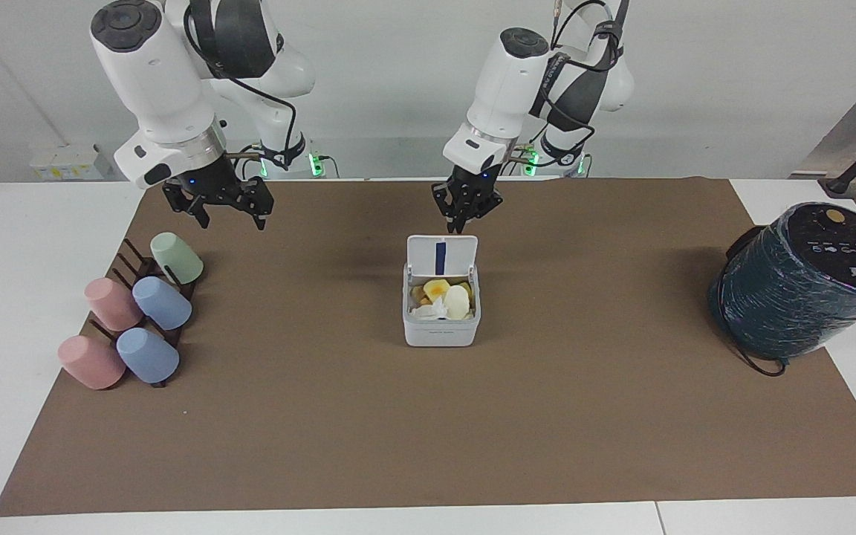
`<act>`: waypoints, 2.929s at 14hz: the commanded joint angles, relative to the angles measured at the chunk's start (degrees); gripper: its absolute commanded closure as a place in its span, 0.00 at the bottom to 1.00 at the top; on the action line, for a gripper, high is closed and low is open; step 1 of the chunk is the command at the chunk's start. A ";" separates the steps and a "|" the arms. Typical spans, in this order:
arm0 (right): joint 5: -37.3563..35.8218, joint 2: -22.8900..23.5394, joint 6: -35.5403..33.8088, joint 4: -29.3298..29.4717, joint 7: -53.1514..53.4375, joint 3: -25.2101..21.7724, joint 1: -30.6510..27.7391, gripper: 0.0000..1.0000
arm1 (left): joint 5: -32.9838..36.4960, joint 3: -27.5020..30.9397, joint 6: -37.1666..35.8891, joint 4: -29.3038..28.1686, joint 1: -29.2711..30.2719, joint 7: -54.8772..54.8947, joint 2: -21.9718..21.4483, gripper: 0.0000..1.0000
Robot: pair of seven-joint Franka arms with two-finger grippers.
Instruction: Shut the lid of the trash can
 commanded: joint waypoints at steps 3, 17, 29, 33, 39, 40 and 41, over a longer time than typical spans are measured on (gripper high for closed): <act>1.34 -0.52 0.94 -0.60 -1.48 0.23 -0.72 0.00 | -3.48 0.13 11.27 -0.29 1.97 -0.31 4.33 0.90; 1.34 -0.52 0.94 -0.60 -1.48 0.23 -0.72 0.00 | -5.77 0.13 22.09 4.98 3.56 0.22 18.31 0.94; 1.34 -0.52 0.94 -0.60 -1.48 0.23 -0.72 0.00 | -4.89 1.01 -1.41 18.06 9.52 0.48 16.82 0.92; 1.34 -0.52 0.94 -0.60 -1.48 0.23 -0.72 0.00 | -1.91 1.01 -12.68 23.34 16.11 4.42 16.12 0.92; 1.34 -0.52 0.94 -0.69 -1.48 0.23 -0.72 0.00 | 0.65 1.18 -21.83 24.15 28.76 26.02 14.37 0.88; 1.34 -0.52 0.94 -0.61 -1.48 0.23 -0.72 0.00 | 0.65 1.18 -23.32 24.06 30.96 28.93 13.58 0.83; 1.34 -0.52 0.94 -0.69 -1.48 0.23 -0.72 0.00 | 0.65 1.18 -24.73 24.06 32.37 31.48 12.70 0.83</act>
